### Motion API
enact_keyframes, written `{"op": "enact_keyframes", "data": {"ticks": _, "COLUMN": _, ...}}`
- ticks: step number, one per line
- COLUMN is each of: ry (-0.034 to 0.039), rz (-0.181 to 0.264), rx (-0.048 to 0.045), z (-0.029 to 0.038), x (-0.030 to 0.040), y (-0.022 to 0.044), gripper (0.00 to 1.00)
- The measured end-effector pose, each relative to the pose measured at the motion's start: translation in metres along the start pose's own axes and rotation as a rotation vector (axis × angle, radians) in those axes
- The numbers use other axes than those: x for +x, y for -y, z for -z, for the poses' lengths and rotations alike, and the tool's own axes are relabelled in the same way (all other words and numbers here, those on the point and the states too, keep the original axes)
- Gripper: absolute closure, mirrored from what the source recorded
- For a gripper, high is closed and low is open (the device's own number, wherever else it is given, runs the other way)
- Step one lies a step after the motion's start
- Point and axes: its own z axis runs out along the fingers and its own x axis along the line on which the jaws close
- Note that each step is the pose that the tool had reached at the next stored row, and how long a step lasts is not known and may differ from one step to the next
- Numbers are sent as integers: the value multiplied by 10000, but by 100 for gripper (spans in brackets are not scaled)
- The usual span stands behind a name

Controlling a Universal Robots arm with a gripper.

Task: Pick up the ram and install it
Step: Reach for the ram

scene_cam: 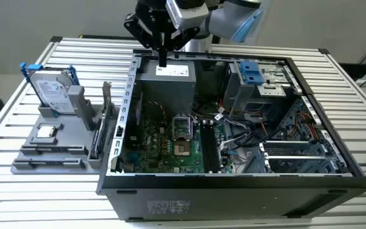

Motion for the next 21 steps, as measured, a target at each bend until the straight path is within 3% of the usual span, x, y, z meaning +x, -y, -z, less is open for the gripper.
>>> {"op": "enact_keyframes", "data": {"ticks": 11, "ry": 0, "rz": 0, "rx": 0, "z": 0, "x": 0, "y": 0, "gripper": 100}}
{"op": "enact_keyframes", "data": {"ticks": 21, "ry": 0, "rz": 0, "rx": 1, "z": 2, "x": 81, "y": 6, "gripper": 100}}
